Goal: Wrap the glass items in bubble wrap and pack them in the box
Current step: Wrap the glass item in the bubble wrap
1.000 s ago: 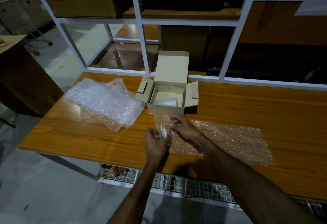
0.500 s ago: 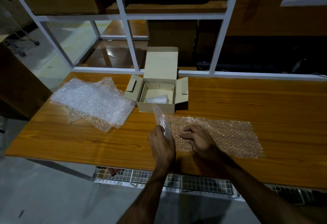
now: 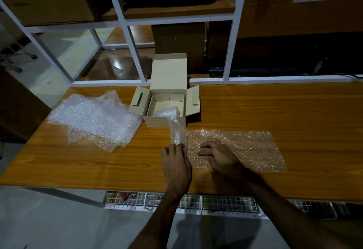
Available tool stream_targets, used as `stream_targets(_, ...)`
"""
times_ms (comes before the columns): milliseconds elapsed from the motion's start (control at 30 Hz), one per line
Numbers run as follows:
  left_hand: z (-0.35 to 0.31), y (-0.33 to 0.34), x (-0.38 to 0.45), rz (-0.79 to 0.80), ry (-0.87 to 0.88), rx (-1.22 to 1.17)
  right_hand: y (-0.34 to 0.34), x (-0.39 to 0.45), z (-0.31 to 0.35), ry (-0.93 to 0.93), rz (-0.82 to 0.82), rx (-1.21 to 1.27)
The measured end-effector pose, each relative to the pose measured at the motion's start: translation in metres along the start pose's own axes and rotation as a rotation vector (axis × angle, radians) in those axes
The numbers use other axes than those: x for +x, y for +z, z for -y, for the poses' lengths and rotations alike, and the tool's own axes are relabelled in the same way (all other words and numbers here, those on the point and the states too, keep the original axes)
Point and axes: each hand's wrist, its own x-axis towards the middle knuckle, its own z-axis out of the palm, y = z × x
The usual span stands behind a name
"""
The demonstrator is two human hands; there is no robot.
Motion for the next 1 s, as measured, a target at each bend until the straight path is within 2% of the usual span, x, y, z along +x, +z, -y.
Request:
stream_targets(100,-0.002,-0.001,-0.002,-0.119,-0.019,-0.221,-0.002,0.000,0.001,0.001,0.002,0.001)
stream_targets(233,-0.005,-0.006,-0.002,-0.140,-0.186,-0.489,-0.007,-0.002,0.000,-0.009,0.017,0.018)
stream_targets(300,-0.007,-0.006,-0.002,-0.147,-0.222,-0.513,-0.006,-0.005,-0.004,-0.012,0.002,0.040)
stream_targets(400,-0.010,-0.004,-0.001,-0.151,-0.182,-0.501,-0.004,-0.011,-0.013,-0.030,-0.038,0.033)
stream_targets(567,-0.020,0.009,-0.001,0.010,-0.125,-0.265,-0.003,-0.019,-0.022,-0.042,-0.065,0.078)
stream_targets(667,-0.020,0.010,-0.005,-0.021,-0.052,-0.226,-0.001,-0.029,-0.030,-0.046,-0.103,0.095)
stream_targets(767,-0.009,0.009,-0.006,-0.089,0.095,-0.280,0.002,-0.038,-0.036,-0.063,-0.159,0.092)
stream_targets(833,-0.010,0.008,-0.004,-0.063,0.149,-0.311,0.003,-0.039,-0.041,-0.065,-0.166,0.104)
stream_targets(1000,-0.022,0.004,0.000,0.001,-0.006,-0.575,-0.006,-0.043,-0.039,-0.033,-0.170,0.147)
